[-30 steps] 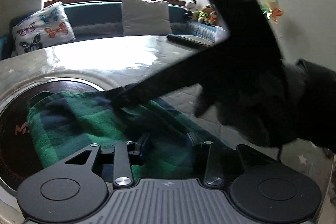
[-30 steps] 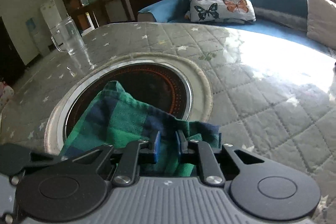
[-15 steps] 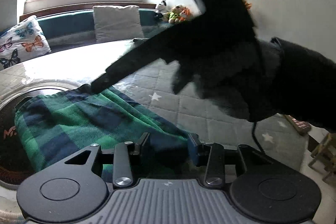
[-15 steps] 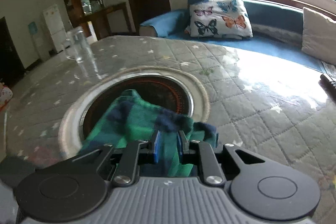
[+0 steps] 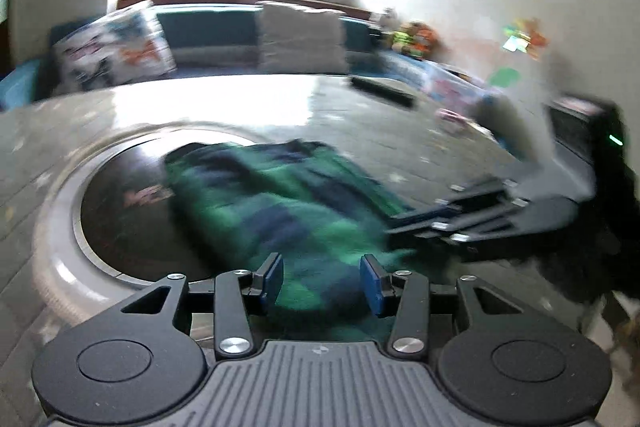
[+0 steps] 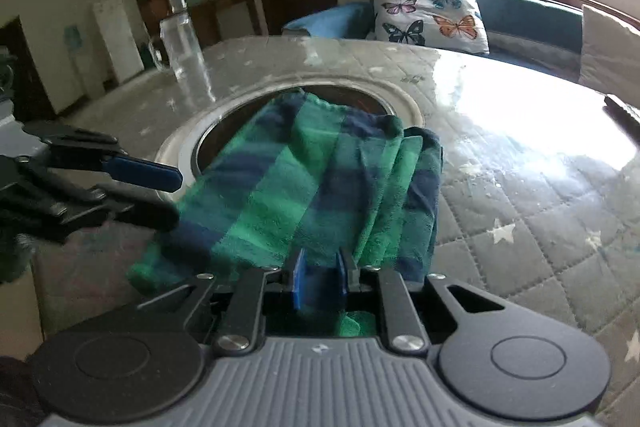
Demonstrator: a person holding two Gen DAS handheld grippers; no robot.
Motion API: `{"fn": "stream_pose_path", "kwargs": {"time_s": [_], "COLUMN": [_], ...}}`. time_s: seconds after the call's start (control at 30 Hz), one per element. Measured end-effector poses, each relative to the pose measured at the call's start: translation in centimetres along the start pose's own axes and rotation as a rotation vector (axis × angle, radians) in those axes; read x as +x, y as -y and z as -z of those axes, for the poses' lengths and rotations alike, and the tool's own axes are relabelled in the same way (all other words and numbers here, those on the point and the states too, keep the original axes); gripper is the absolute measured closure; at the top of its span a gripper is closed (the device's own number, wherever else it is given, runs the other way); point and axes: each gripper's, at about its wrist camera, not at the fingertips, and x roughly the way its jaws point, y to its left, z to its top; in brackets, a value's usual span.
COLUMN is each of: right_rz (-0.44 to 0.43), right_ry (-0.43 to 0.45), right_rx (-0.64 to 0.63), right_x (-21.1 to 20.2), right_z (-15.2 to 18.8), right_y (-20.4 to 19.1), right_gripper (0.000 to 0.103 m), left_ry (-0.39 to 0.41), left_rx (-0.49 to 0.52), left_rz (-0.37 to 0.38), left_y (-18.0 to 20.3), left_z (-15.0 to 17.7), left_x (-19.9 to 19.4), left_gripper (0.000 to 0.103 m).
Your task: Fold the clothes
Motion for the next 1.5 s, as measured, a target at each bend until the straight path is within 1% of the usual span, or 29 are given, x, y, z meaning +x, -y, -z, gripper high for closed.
{"fn": "stream_pose_path", "kwargs": {"time_s": [0.1, 0.13, 0.17, 0.2, 0.23, 0.3, 0.37, 0.43, 0.53, 0.57, 0.6, 0.67, 0.7, 0.73, 0.83, 0.87, 0.9, 1.0, 1.13, 1.17, 1.23, 1.27, 1.3, 1.33, 1.4, 1.5], "right_rz": [0.035, 0.046, 0.059, 0.077, 0.094, 0.119, 0.127, 0.119, 0.114, 0.112, 0.106, 0.095, 0.095, 0.098, 0.107, 0.111, 0.118, 0.119, 0.11, 0.107, 0.102, 0.095, 0.085, 0.075, 0.06, 0.05], "right_ry": [0.04, 0.052, 0.062, 0.071, 0.078, 0.087, 0.081, 0.071, 0.071, 0.073, 0.073, 0.074, 0.073, 0.074, 0.079, 0.081, 0.083, 0.085, 0.096, 0.1, 0.118, 0.122, 0.126, 0.13, 0.132, 0.133], "right_rx": [0.026, 0.047, 0.075, 0.107, 0.133, 0.179, 0.23, 0.271, 0.285, 0.288, 0.295, 0.308, 0.31, 0.309, 0.315, 0.319, 0.323, 0.347, 0.374, 0.383, 0.41, 0.428, 0.453, 0.478, 0.507, 0.502], "right_x": [-0.6, -0.6, -0.4, -0.2, 0.0, 0.6, 1.4, 2.1, 2.7, 2.7, 2.7, 2.7, 2.6, 2.5, 2.2, 2.0, 1.7, 0.8, -0.4, -0.6, -1.1, -1.1, -1.0, -0.9, -0.5, -0.1], "right_z": [-0.8, -1.1, -1.3, -1.5, -1.6, -1.6, -1.4, -1.1, -0.7, -0.6, -0.6, -0.4, -0.4, -0.3, -0.1, 0.0, 0.3, 1.3, 2.5, 2.7, 2.9, 3.0, 3.1, 3.1, 3.3, 3.3], "right_y": [0.5, 0.9, 1.4, 2.0, 2.5, 3.4, 4.5, 5.1, 5.2, 5.2, 5.3, 5.4, 5.3, 5.2, 4.7, 4.6, 4.5, 4.2, 3.9, 3.9, 4.2, 4.4, 4.7, 5.0, 5.3, 5.2], "right_gripper": [0.083, 0.079, 0.069, 0.062, 0.052, 0.05, 0.045, 0.045, 0.045, 0.047, 0.058, 0.067, 0.072, 0.074, 0.079, 0.086, 0.087, 0.087, 0.085, 0.081, 0.08, 0.076, 0.066, 0.061, 0.059, 0.059], "left_ry": [-0.011, -0.015, -0.019, -0.023, -0.027, -0.039, -0.048, -0.055, -0.06, -0.062, -0.063, -0.069, -0.073, -0.077, -0.08, -0.081, -0.083, -0.093, -0.094, -0.094, -0.091, -0.092, -0.095, -0.098, -0.103, -0.11], "left_rx": [-0.076, -0.101, -0.125, -0.15, -0.173, -0.22, -0.251, -0.282, -0.314, -0.318, -0.322, -0.329, -0.333, -0.336, -0.331, -0.326, -0.321, -0.316, -0.299, -0.297, -0.29, -0.292, -0.294, -0.296, -0.299, -0.304], "left_rz": [-0.049, -0.065, -0.081, -0.097, -0.103, -0.109, -0.108, -0.104, -0.092, -0.09, -0.087, -0.076, -0.067, -0.058, -0.048, -0.045, -0.042, -0.022, -0.02, -0.022, -0.031, -0.033, -0.034, -0.034, -0.032, -0.023], "left_y": [-1.1, -1.5, -1.9, -2.3, -2.6, -3.2, -3.6, -4.0, -4.3, -4.4, -4.4, -4.4, -4.4, -4.5, -4.4, -4.4, -4.4, -4.3, -4.1, -4.0, -3.9, -4.0, -4.1, -4.1, -4.2, -4.2], "left_z": [-0.2, -0.2, -0.3, -0.3, -0.4, -0.4, -0.4, -0.5, -0.7, -0.8, -0.9, -0.9, -0.9, -0.9, -1.0, -1.0, -1.0, -0.9, -0.9, -0.9, -0.9, -0.9, -0.9, -0.8, -0.8, -0.7], "left_x": [0.2, 0.3, 0.4, 0.4, 0.5, 0.7, 0.8, 0.7, 0.9, 1.0, 1.2, 1.5, 1.6, 1.8, 1.9, 1.9, 1.9, 1.9, 1.8, 1.8, 1.8, 1.8, 1.8, 1.9, 2.1, 2.3], "left_gripper": [0.056, 0.055, 0.055, 0.054, 0.053, 0.05, 0.05, 0.049, 0.049, 0.05, 0.051, 0.052, 0.056, 0.061, 0.065, 0.067, 0.07, 0.07, 0.068, 0.067, 0.063, 0.061, 0.058, 0.057, 0.057, 0.057]}}
